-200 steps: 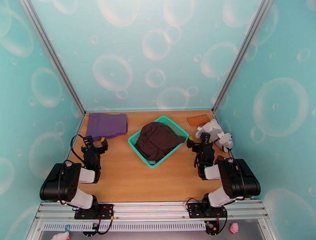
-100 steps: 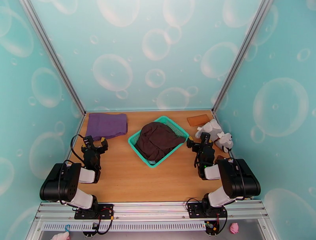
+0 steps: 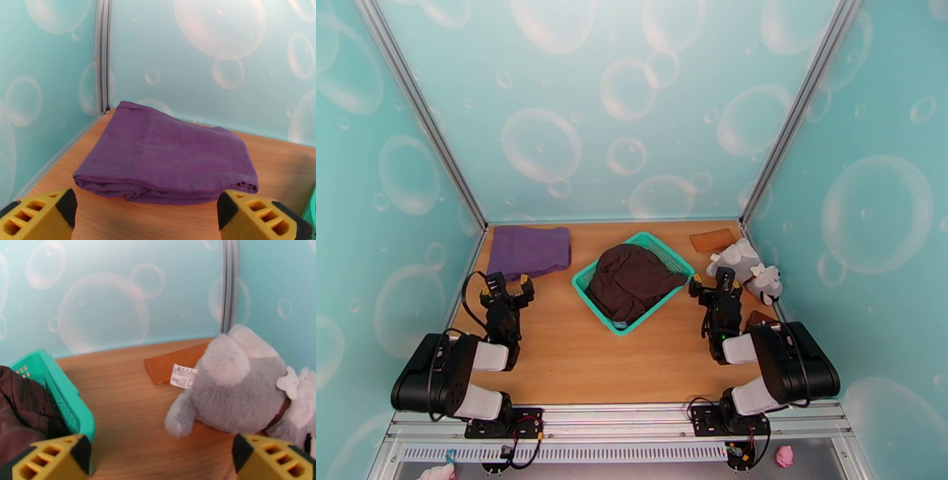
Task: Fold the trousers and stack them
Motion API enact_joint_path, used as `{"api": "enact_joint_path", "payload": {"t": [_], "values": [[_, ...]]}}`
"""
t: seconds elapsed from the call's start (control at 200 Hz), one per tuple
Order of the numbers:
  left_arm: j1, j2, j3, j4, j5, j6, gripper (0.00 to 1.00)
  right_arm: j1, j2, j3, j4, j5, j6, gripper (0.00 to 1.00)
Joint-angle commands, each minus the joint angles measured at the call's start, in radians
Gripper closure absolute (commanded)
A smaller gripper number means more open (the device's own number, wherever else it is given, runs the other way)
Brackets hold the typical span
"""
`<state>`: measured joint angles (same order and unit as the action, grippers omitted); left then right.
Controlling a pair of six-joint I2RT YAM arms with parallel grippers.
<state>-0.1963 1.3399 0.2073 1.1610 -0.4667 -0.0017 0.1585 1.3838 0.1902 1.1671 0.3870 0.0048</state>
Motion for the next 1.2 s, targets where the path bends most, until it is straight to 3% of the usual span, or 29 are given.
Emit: {"api": "enact_joint_path", "payload": {"t": [0.0,0.065,0.135,0.205,0.31,0.405,0.525,0.7,0.94,1.09,1.195], "values": [[-0.140,-0.210,0.122,-0.352,-0.172,0.018,0.01,0.164,-0.192,0.010,-0.017,0.314,-0.122,0.01],[-0.246,-0.280,0.267,-0.651,-0.184,-0.071,0.01,0.230,-0.285,0.149,-0.397,0.266,-0.040,0.01],[-0.364,-0.294,0.412,-0.896,-0.073,-0.141,0.01,0.248,-0.309,0.301,-0.734,0.156,0.131,0.01],[-0.464,-0.245,0.559,-1.074,0.086,-0.171,0.01,0.258,-0.323,0.360,-0.886,0.001,0.233,0.01],[-0.592,-0.090,0.749,-1.264,0.145,-0.164,0.01,0.277,-0.359,0.360,-1.002,-0.107,0.306,0.01],[-0.623,0.083,0.891,-1.390,0.176,-0.227,0.01,0.289,-0.465,0.219,-0.836,-0.159,0.327,0.01],[-0.661,0.251,0.992,-1.439,0.092,-0.305,0.01,0.291,-0.588,0.030,-0.601,-0.197,0.344,0.01],[-0.670,0.441,1.089,-1.401,0.038,-0.360,0.01,0.296,-0.673,0.006,-0.604,-0.169,0.290,0.01],[-0.671,0.653,1.213,-1.416,0.014,-0.435,0.01,0.291,-0.631,0.022,-0.601,-0.211,0.268,0.01],[-0.672,0.690,1.209,-1.406,0.049,-0.480,0.24,0.292,-0.635,0.032,-0.615,-0.202,0.264,0.00],[-0.671,0.663,1.185,-1.376,0.107,-0.502,0.50,0.291,-0.651,0.024,-0.614,-0.191,0.263,0.01]]}}
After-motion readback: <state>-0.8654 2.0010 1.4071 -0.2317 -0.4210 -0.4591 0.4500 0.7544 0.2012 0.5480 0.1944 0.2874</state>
